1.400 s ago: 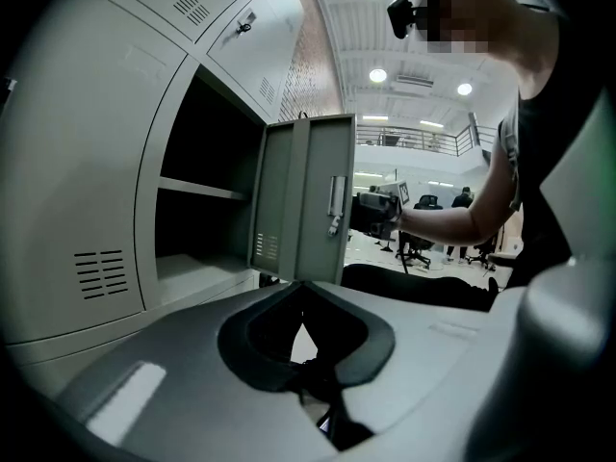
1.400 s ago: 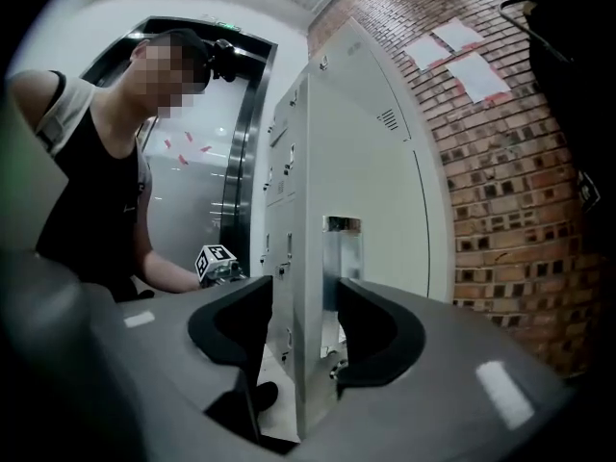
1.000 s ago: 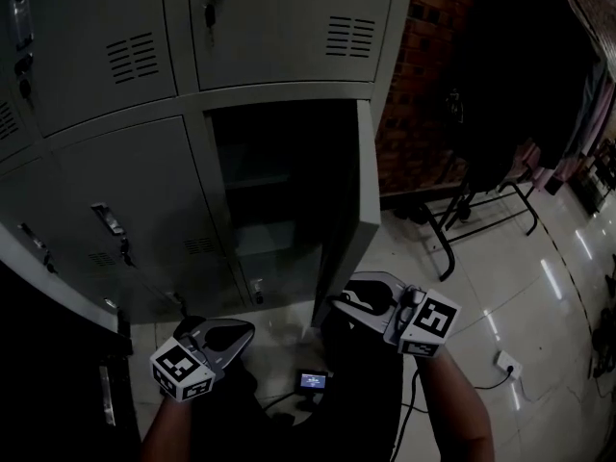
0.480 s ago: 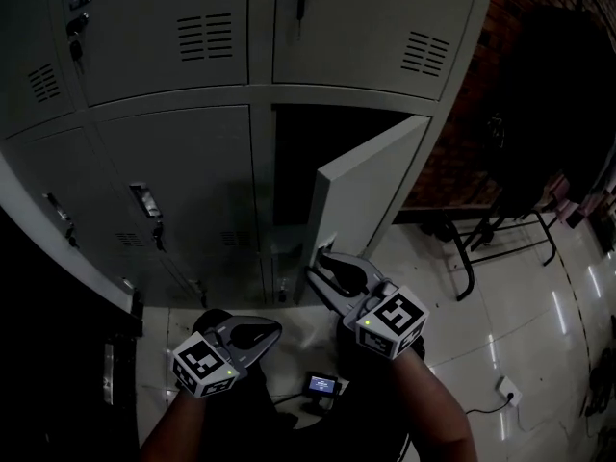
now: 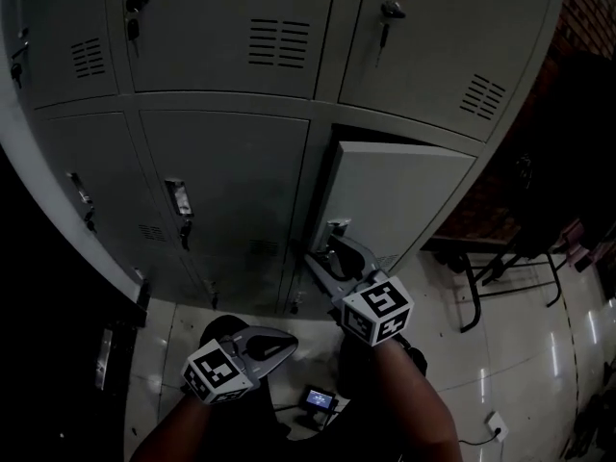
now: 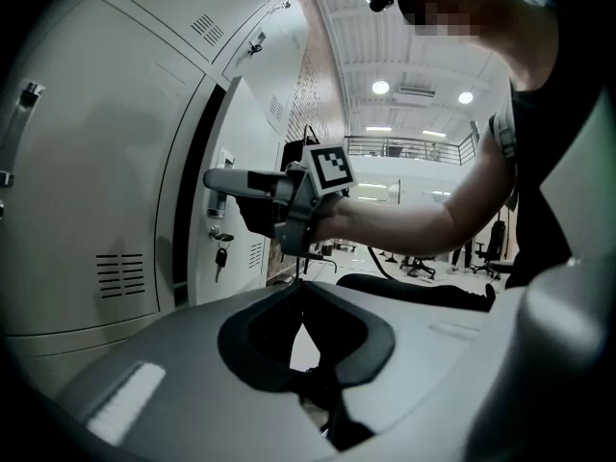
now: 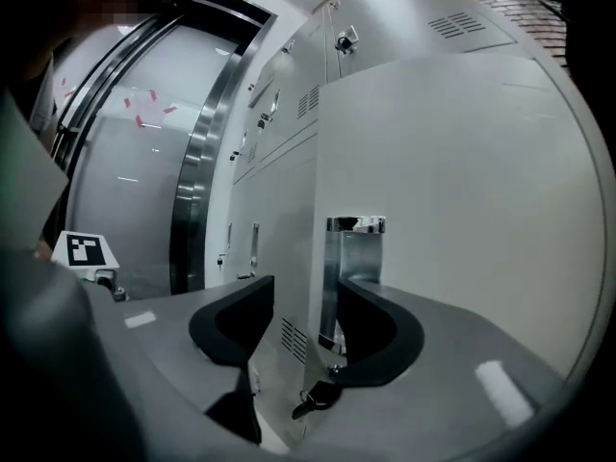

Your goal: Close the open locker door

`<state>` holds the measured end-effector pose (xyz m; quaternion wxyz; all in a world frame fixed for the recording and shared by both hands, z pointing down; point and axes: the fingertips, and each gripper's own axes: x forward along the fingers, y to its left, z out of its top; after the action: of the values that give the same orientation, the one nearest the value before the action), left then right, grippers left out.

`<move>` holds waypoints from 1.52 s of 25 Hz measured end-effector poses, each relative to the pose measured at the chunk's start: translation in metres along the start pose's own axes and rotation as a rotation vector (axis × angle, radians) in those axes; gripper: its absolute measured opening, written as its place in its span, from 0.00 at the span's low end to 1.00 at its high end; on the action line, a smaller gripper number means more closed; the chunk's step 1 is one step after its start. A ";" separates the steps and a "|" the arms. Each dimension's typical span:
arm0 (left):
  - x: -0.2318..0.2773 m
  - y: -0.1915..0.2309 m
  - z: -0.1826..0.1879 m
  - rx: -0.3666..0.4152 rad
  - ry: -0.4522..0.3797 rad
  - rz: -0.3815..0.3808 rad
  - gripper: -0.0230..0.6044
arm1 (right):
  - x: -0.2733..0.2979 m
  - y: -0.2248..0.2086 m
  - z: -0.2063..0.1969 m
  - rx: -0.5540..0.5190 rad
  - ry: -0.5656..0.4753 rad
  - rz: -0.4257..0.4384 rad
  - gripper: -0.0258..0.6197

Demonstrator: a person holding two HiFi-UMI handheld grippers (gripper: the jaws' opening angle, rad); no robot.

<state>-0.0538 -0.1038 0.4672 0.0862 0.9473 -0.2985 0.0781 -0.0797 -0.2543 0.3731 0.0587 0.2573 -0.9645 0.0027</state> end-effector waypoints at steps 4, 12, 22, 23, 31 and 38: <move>0.000 -0.002 0.002 -0.006 0.006 -0.005 0.06 | 0.019 -0.012 0.002 0.004 0.007 -0.021 0.37; -0.003 0.001 -0.002 -0.005 0.013 0.001 0.06 | 0.038 -0.024 0.005 0.015 0.016 -0.036 0.40; -0.005 0.002 -0.004 -0.002 0.018 0.011 0.06 | 0.045 -0.027 0.004 0.013 0.018 -0.029 0.43; -0.005 0.002 -0.003 -0.001 0.019 0.011 0.06 | 0.045 -0.027 0.004 0.007 0.020 -0.028 0.43; -0.004 0.003 -0.004 0.000 0.018 0.011 0.06 | 0.013 -0.017 0.009 -0.014 -0.019 -0.016 0.46; -0.002 0.002 -0.004 -0.005 0.027 0.008 0.06 | -0.068 -0.016 -0.033 0.090 -0.001 -0.024 0.40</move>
<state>-0.0571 -0.1038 0.4710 0.0920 0.9448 -0.3012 0.0904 -0.0094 -0.2328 0.3972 0.0466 0.2710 -0.9604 0.0451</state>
